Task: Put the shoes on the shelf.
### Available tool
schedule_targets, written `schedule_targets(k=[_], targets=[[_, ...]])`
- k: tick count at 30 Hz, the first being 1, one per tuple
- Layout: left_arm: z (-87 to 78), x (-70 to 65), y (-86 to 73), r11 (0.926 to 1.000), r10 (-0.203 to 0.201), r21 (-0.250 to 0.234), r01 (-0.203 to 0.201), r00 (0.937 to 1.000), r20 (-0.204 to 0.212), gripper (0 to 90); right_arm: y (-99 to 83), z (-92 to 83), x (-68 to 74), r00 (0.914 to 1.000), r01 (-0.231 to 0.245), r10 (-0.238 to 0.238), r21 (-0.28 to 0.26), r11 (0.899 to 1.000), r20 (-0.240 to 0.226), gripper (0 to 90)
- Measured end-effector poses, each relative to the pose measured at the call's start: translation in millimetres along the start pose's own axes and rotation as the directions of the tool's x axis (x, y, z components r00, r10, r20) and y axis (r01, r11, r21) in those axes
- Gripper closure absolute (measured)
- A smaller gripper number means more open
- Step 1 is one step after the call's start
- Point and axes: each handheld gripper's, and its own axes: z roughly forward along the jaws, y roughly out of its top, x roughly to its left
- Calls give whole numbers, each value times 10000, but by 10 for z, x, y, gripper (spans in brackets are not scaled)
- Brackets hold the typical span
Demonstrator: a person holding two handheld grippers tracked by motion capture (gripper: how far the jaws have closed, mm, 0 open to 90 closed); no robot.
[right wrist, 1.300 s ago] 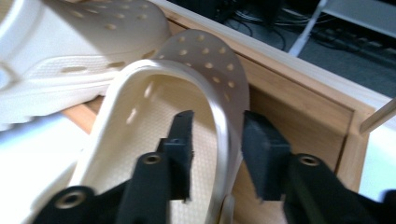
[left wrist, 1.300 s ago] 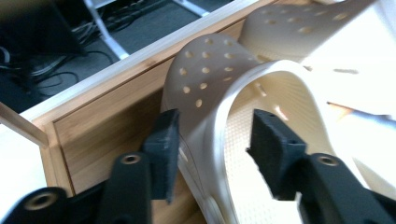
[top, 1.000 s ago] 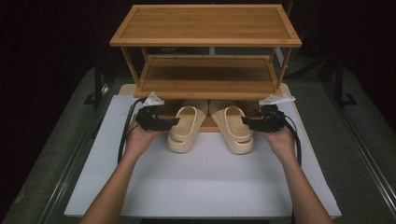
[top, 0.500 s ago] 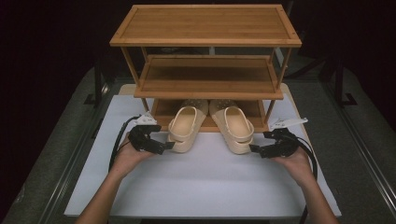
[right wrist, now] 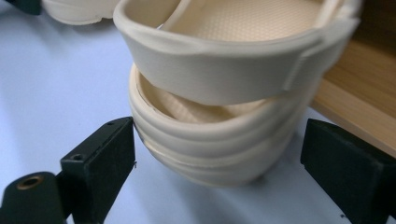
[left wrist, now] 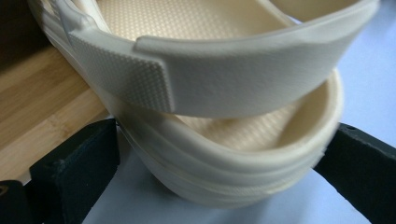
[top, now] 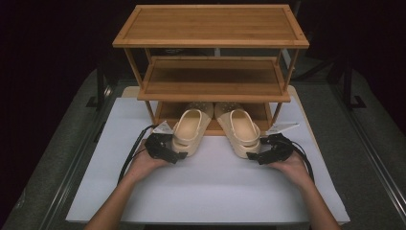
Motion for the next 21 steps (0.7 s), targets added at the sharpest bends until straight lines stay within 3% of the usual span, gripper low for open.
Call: schedule_targets(k=[12,21], targets=[[59,-31,66,9999,52,116,-53,10000,70,2,39,97,25,10000,61,-62,-14,10000,-58,86],[176,-100,161,9999,-51,-85,53,9997,231,3,179,232,129,9987,504,-504,178,9986,10,87]])
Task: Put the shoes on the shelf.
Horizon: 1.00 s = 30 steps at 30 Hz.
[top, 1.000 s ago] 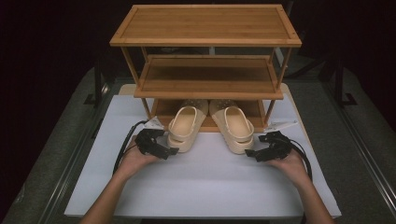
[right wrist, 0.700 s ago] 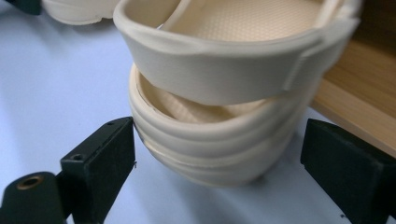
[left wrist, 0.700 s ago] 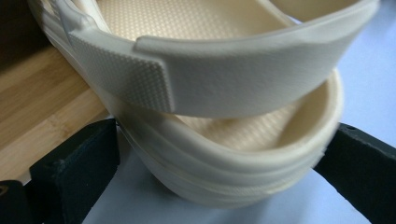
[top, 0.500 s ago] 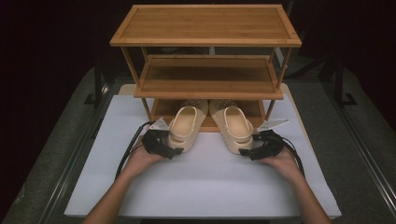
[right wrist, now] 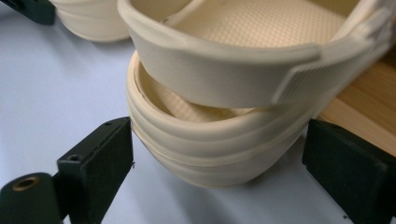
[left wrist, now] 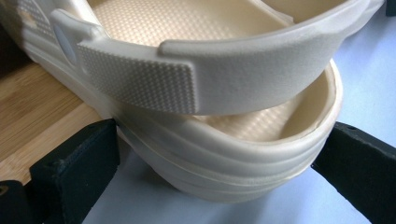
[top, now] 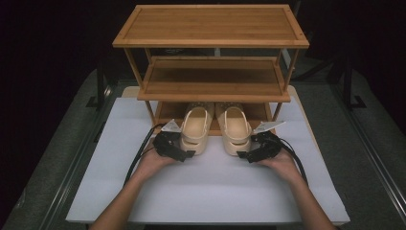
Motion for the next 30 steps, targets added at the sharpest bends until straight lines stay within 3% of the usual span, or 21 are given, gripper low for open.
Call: schedule_targets(k=[10,11,12,16,22,30], targets=[[149,-116,146,9988,453,169,-455,9989,103,4,125,150,103,9995,184,-188,-190,9997,-247,95],[165,-128,156,9988,448,208,-447,9990,-72,3,139,170,121,9995,219,-223,-173,9996,-243,93],[166,-117,155,9987,456,221,-454,9989,-67,3,153,189,142,9994,335,-335,-91,9994,-9,89],[175,-114,160,9991,378,185,-376,9992,-92,4,153,199,133,9997,227,-226,-190,9996,11,91],[207,-78,238,9981,320,528,-312,9994,-139,3,214,209,114,9997,164,-157,-422,9990,166,96],[284,77,325,9981,308,544,-298,9994,-171,3,308,288,5,9995,85,-74,-328,9994,310,97]])
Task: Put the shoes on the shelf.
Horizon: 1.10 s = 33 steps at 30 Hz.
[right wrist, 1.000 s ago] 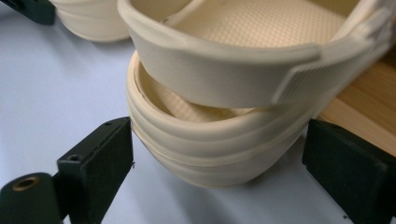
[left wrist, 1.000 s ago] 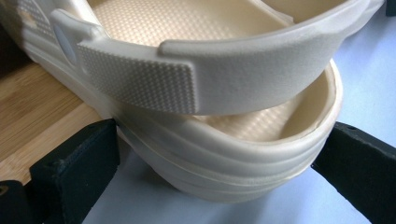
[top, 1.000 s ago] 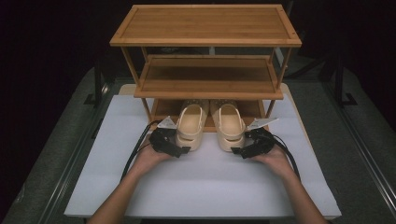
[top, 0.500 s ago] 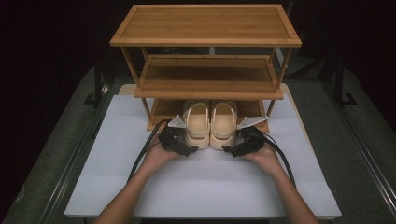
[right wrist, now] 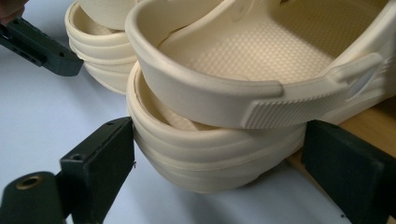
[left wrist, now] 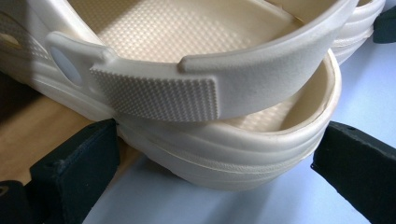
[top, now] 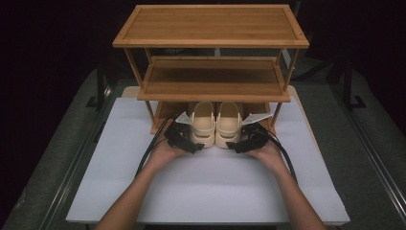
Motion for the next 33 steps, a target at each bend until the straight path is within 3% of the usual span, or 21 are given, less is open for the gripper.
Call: schedule_targets(k=[13,23,33], targets=[[160,270,162,9998,-158,-72,158,9998,-88,3,174,171,-217,9989,-267,272,-136,9995,369,97],[259,357,291,10000,47,-19,-48,9975,-711,0,249,273,-298,9957,-43,76,-366,9993,919,114],[297,378,316,10000,-65,9,66,9968,-791,0,252,293,-291,9928,-212,256,-387,9990,1169,131]])
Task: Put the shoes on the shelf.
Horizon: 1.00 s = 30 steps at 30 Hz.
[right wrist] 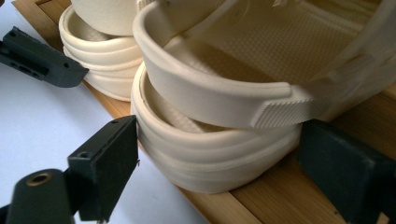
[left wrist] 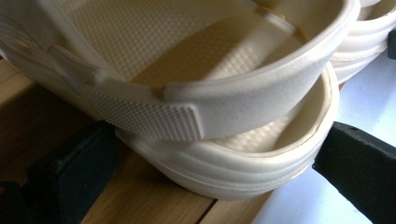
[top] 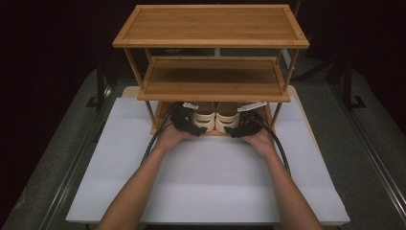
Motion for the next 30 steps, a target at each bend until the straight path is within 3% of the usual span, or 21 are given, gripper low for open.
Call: schedule_targets(k=[2,5,8,12,13,14,16,22,25,30], targets=[[-34,9,-1,9996,-272,-100,275,9993,252,0,-4,-28,-7,9999,-62,62,-19,10000,-129,136],[-58,-1,-10,9992,-357,-148,361,9990,285,0,-12,-58,-8,9991,-140,134,-164,9998,-391,135],[-105,-30,-20,9996,-247,-121,251,9992,327,0,-20,-121,11,9994,-105,97,-239,9997,-343,130],[-204,-63,-19,9988,-490,12,490,9972,563,0,-23,-208,27,9983,-234,230,-66,9997,-540,91],[-236,-72,-18,9989,-468,-7,469,9967,665,0,-23,-238,33,9983,-232,233,31,9997,-527,84],[-261,-85,-19,9989,-477,31,476,9962,731,0,-23,-277,59,9970,-551,565,265,9981,-535,84],[-324,-108,-27,9988,-486,63,483,9953,837,0,-37,-337,60,9986,-376,380,119,9992,-355,84],[-533,-194,-95,9987,-494,-34,499,9946,911,0,-166,-540,38,9975,-546,543,-67,9985,-446,70],[-650,-210,-146,9999,-72,-131,83,9968,797,0,-274,-670,26,9973,-703,701,-69,9975,-206,41],[-887,-279,-313,9991,-90,-397,118,9976,682,0,-430,-849,35,9975,-706,707,-126,9974,62,18]])
